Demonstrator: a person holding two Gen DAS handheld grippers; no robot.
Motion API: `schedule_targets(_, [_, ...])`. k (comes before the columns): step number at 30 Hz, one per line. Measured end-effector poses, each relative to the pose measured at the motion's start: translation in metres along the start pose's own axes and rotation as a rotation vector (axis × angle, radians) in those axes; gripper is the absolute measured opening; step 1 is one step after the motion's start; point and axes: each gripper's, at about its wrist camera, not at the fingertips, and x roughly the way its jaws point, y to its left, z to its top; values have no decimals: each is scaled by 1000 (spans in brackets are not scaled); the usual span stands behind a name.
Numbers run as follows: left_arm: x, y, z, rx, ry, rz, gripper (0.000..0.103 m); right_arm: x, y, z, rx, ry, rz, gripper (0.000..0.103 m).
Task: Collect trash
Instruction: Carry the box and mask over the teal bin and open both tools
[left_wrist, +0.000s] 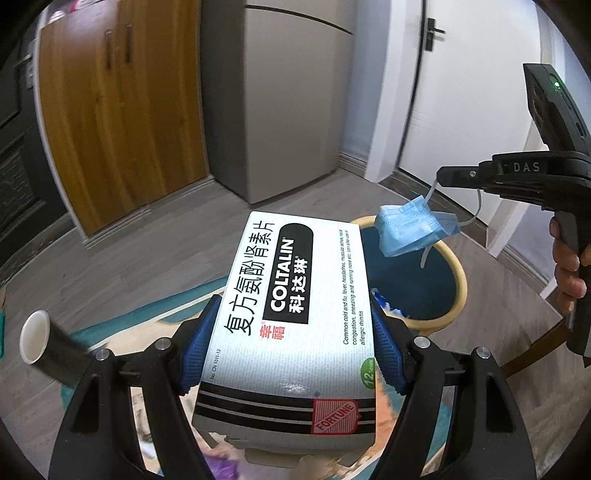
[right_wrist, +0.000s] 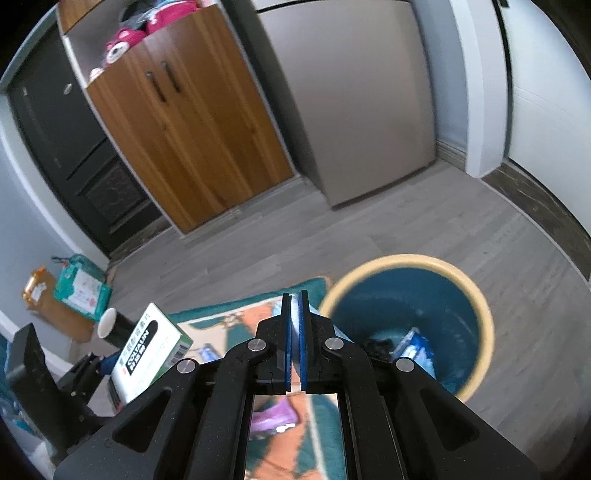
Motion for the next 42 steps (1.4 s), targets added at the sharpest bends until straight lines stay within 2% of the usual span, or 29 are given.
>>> schedule_targets(13, [76, -65, 17, 83, 77, -56, 73, 11, -89, -12, 107, 51, -113, 4])
schedule_targets(18, [109, -94, 20, 154, 116, -90, 73, 23, -113, -18, 131, 94, -155, 4])
schedule_targets(25, [137, -123, 16, 200, 152, -131, 74, 33, -117, -23, 119, 131, -171, 4])
schedule_targets(31, [149, -124, 12, 187, 172, -136, 74, 33, -119, -24, 127, 127, -161, 4])
schedule_targets(33, [148, -123, 12, 184, 173, -132, 75, 32, -119, -24, 127, 127, -159, 9])
schedule_targets(35, [144, -120, 11, 184, 168, -125, 76, 32, -118, -23, 123, 127, -158, 20])
schedule_targets(38, [133, -113, 11, 175, 150, -110, 82, 31, -113, -21, 111, 119, -162, 30])
schedule_targets(40, [123, -104, 11, 166, 137, -99, 83, 32, -110, -20, 111, 117, -157, 36])
schedule_targets(42, [112, -97, 9, 153, 129, -81, 87, 32, -103, -21, 99, 116, -156, 45])
